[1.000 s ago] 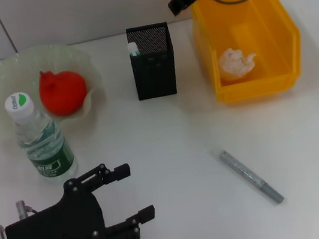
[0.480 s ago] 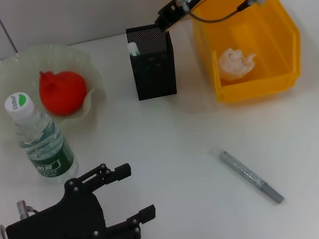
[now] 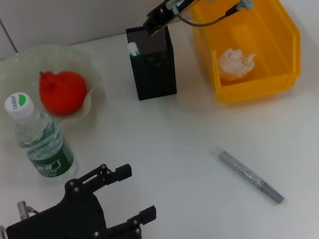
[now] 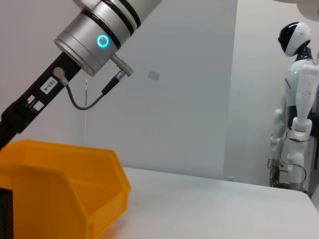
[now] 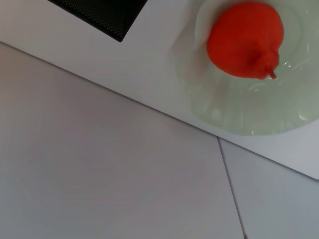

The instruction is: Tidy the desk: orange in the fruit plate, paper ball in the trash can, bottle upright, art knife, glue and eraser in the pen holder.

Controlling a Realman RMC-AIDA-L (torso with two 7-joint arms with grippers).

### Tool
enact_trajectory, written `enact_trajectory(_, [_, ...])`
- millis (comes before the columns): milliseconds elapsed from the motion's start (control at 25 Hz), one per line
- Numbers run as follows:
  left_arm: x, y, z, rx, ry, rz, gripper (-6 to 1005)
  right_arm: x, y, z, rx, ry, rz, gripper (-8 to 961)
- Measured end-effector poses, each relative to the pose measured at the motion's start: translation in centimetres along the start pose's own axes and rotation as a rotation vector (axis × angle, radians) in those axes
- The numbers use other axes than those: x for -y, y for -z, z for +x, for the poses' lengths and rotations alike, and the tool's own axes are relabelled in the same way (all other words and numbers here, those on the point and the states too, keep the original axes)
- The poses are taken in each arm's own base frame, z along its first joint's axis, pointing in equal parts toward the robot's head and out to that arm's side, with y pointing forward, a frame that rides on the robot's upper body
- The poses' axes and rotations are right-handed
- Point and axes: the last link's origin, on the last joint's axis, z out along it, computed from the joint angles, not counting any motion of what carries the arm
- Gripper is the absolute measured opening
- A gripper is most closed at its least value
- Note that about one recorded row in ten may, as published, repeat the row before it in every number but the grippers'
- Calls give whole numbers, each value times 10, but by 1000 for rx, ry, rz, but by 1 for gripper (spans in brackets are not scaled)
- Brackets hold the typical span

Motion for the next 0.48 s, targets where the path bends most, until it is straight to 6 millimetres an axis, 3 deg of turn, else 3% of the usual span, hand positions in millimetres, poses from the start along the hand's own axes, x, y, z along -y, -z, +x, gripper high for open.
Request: enact_trajectory(480, [-1, 0, 0, -2, -1, -1, 800, -4, -5, 0, 9, 19, 5, 510])
